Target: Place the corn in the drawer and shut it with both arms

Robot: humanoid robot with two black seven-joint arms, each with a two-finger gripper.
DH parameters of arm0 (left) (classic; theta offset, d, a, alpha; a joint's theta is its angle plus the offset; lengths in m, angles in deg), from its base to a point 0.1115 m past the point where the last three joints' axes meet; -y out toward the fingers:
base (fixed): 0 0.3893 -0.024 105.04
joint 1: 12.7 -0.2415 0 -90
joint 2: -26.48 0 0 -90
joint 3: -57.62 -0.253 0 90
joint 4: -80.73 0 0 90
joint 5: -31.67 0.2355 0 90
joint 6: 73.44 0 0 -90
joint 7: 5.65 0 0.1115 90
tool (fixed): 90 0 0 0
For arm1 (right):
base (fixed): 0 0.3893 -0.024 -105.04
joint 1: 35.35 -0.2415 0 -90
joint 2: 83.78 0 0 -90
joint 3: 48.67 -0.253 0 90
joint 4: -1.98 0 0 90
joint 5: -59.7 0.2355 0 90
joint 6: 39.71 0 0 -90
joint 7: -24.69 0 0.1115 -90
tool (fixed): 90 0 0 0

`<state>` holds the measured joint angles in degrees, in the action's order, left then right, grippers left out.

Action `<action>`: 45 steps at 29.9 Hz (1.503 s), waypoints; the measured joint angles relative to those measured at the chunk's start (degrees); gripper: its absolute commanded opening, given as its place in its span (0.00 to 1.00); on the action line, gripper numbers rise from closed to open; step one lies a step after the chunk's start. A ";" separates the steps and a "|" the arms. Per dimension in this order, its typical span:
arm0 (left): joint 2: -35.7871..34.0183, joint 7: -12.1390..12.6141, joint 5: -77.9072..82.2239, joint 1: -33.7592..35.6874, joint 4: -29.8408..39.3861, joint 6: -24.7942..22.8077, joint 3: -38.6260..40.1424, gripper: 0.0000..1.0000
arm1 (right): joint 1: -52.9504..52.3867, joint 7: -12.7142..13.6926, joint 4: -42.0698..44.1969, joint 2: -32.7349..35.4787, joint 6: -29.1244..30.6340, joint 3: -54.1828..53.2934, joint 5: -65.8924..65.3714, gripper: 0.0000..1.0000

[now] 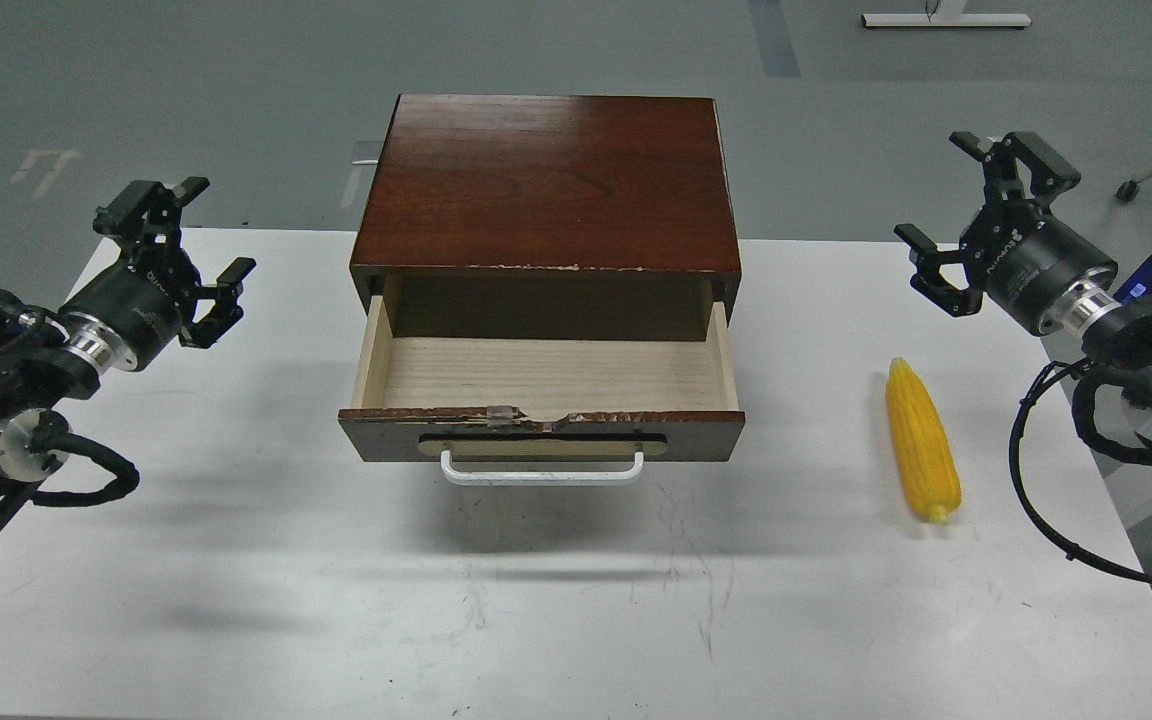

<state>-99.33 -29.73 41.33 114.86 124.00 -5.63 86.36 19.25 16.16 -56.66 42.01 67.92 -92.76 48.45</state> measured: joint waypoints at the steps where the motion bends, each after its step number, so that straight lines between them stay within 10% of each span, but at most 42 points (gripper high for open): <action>1: 0.17 0.00 0.00 0.00 0.00 0.14 -0.01 0.98 | 0.09 0.19 -0.24 -0.06 -0.42 -0.01 0.00 1.00; 45: -7.23 -0.46 -0.79 -1.66 5.97 -3.85 0.32 0.98 | -0.81 2.19 -0.86 -2.19 0.57 0.88 -0.34 1.00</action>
<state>-106.56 -30.19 40.55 113.21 129.97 -9.48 86.69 18.45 18.35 -57.52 39.83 68.49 -91.87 48.11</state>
